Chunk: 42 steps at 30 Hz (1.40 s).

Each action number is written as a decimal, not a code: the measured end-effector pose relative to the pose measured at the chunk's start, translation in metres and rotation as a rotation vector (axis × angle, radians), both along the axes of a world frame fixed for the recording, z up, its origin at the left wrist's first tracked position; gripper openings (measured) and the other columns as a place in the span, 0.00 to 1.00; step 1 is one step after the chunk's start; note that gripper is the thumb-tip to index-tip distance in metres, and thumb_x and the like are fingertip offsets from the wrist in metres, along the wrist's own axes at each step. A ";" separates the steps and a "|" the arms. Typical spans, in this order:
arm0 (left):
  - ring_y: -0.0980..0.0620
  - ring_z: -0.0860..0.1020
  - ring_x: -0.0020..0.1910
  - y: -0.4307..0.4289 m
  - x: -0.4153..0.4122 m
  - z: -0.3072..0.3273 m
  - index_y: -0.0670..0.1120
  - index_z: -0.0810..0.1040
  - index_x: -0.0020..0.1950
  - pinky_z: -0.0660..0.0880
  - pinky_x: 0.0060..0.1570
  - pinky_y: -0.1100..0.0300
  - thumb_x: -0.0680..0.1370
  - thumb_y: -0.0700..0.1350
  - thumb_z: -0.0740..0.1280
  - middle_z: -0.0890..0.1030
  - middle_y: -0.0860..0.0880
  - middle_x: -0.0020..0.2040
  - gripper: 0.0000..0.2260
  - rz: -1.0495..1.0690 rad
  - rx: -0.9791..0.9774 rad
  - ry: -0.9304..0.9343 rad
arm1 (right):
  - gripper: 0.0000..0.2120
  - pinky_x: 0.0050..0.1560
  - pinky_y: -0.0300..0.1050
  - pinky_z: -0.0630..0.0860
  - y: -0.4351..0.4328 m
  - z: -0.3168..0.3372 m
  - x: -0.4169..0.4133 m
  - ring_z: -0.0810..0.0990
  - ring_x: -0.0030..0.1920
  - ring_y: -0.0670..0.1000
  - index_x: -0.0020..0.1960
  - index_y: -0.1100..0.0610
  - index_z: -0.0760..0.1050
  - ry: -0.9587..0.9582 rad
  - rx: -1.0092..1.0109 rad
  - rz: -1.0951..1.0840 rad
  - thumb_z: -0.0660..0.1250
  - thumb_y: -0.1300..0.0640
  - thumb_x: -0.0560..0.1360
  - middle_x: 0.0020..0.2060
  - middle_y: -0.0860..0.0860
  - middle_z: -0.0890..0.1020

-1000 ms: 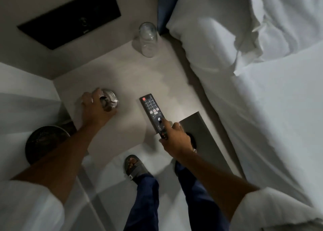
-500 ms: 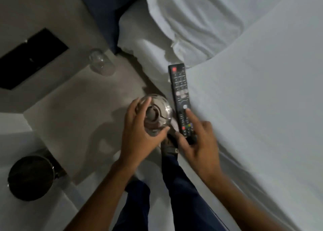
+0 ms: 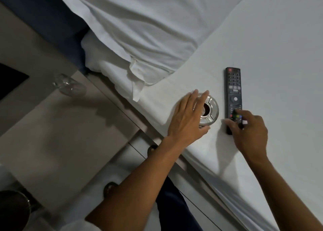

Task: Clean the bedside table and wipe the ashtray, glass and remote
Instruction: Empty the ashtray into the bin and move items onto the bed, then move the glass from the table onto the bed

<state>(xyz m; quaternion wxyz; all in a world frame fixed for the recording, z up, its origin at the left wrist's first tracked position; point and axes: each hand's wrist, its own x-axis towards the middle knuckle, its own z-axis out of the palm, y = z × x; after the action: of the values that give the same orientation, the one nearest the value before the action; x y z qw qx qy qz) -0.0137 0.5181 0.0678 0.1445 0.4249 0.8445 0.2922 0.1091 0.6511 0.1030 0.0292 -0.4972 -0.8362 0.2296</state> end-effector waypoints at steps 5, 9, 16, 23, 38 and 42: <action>0.43 0.53 0.79 -0.019 -0.007 -0.001 0.47 0.53 0.79 0.54 0.77 0.49 0.71 0.63 0.69 0.54 0.42 0.80 0.44 0.043 0.053 0.010 | 0.12 0.50 0.53 0.70 -0.015 0.015 -0.016 0.71 0.63 0.57 0.60 0.49 0.75 -0.027 0.068 -0.041 0.62 0.48 0.78 0.61 0.56 0.73; 0.41 0.67 0.72 -0.082 -0.029 0.002 0.47 0.65 0.73 0.66 0.70 0.50 0.75 0.52 0.69 0.64 0.39 0.76 0.29 0.283 0.165 0.130 | 0.10 0.49 0.49 0.73 -0.068 0.026 -0.053 0.74 0.56 0.57 0.59 0.53 0.74 0.225 0.042 0.199 0.64 0.55 0.78 0.56 0.56 0.74; 0.41 0.70 0.69 -0.219 -0.112 -0.021 0.47 0.71 0.69 0.66 0.65 0.49 0.74 0.44 0.68 0.69 0.39 0.72 0.24 0.602 -0.110 0.287 | 0.19 0.47 0.47 0.75 -0.183 -0.008 -0.152 0.72 0.56 0.55 0.64 0.53 0.72 0.218 -0.207 0.757 0.65 0.58 0.73 0.55 0.54 0.74; 0.34 0.68 0.68 -0.275 -0.215 -0.050 0.45 0.69 0.72 0.66 0.67 0.44 0.73 0.48 0.72 0.68 0.36 0.72 0.29 0.697 -0.362 0.183 | 0.35 0.62 0.60 0.73 -0.203 -0.073 -0.242 0.71 0.64 0.64 0.74 0.52 0.60 -0.206 -0.434 0.935 0.68 0.56 0.69 0.65 0.61 0.70; 0.48 0.81 0.53 -0.282 -0.233 -0.061 0.50 0.79 0.64 0.76 0.52 0.59 0.67 0.45 0.78 0.82 0.49 0.54 0.25 0.963 -0.089 -0.440 | 0.22 0.52 0.46 0.76 -0.218 -0.081 -0.215 0.78 0.55 0.57 0.67 0.52 0.71 -0.112 -0.543 0.826 0.66 0.55 0.73 0.56 0.55 0.76; 0.68 0.80 0.45 -0.289 -0.161 -0.022 0.53 0.80 0.61 0.76 0.47 0.70 0.66 0.43 0.79 0.81 0.55 0.52 0.24 1.119 0.217 -0.706 | 0.22 0.58 0.44 0.75 -0.226 -0.065 -0.198 0.77 0.61 0.54 0.68 0.52 0.71 -0.023 -0.631 0.639 0.65 0.48 0.76 0.63 0.54 0.76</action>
<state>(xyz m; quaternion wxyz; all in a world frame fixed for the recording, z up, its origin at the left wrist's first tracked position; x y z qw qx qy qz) -0.1751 0.2293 0.0461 0.1953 -0.1863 0.8053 0.5278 -0.0892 0.4256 0.0380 -0.2057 -0.2010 -0.8372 0.4652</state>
